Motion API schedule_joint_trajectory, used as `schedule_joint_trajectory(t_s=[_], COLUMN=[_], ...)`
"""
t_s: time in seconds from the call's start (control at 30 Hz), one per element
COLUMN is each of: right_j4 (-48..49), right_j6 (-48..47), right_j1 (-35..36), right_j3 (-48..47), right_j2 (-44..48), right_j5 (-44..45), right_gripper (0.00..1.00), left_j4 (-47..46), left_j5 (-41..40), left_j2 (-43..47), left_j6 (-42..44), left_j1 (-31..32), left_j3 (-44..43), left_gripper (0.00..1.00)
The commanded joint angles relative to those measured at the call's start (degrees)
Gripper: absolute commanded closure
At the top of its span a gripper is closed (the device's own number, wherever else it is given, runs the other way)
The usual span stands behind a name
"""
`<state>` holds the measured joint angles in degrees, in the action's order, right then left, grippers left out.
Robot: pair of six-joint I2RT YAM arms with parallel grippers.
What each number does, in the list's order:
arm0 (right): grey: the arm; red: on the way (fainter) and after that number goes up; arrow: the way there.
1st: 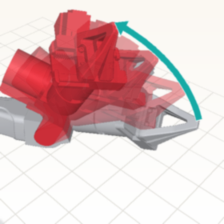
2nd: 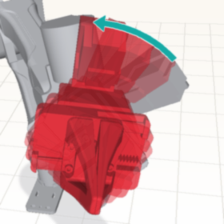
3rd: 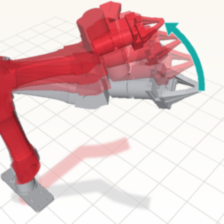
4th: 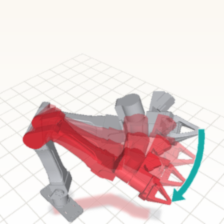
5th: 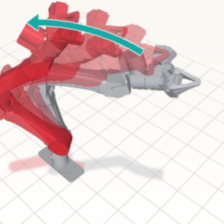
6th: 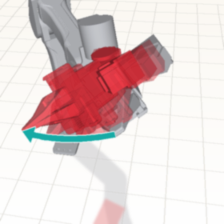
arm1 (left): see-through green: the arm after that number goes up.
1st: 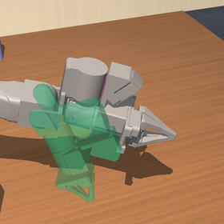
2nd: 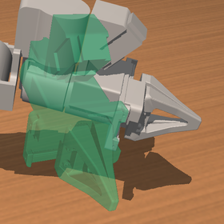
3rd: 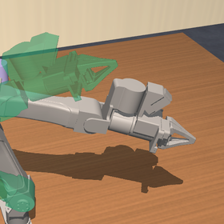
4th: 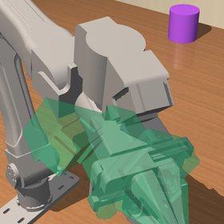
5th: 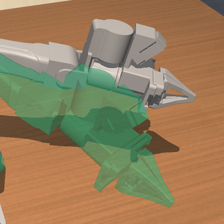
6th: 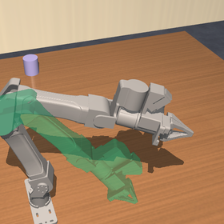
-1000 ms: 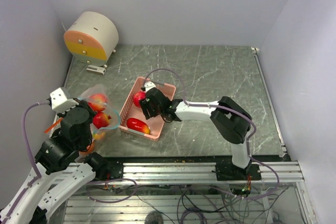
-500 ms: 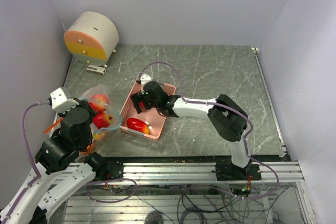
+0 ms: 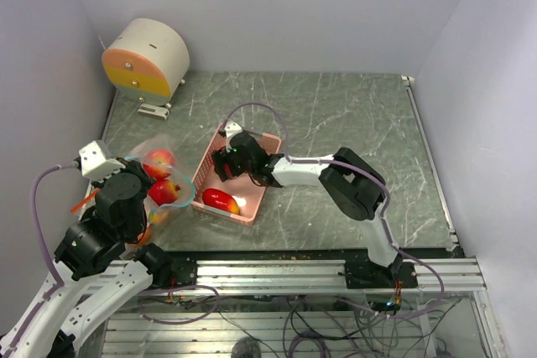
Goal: Place the food in the zip-top bag and seal the zipper
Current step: Pick up the fake fruit from the bin.
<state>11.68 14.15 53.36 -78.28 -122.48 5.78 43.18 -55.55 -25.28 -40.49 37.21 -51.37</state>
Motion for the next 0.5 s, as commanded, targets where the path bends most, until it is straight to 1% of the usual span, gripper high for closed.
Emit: schedule_joint_trajectory(t_s=[0.0, 0.07, 0.17, 0.27, 0.47], right_j4=[6.45, 8.19, 8.81, 9.08, 9.67], right_j6=[-0.71, -1.01, -0.91, -0.74, -2.07], right_j1=[-0.15, -0.19, -0.13, -0.17, 0.58], right_j3=[4.35, 6.7, 10.24, 14.16, 22.1], right_j2=[4.38, 6.35, 12.38, 20.47, 38.09], right_j5=[0.15, 0.23, 0.24, -0.85, -11.08], right_gripper=[0.31, 0.33, 0.35, 0.35, 0.35], left_j4=[-1.21, -1.39, -1.88, -3.58, -6.8], left_j5=[0.5, 0.81, 1.67, 3.04, 6.48], left_j2=[0.07, -0.4, -0.88, -1.48, -4.96], left_j6=[-0.24, -0.34, -0.46, 0.0, 0.68], left_j1=[-0.13, -0.12, -0.14, -0.12, -0.12], left_j3=[-0.92, -1.12, -1.31, -1.63, -3.94], left_gripper=[0.93, 0.93, 0.93, 0.93, 0.93])
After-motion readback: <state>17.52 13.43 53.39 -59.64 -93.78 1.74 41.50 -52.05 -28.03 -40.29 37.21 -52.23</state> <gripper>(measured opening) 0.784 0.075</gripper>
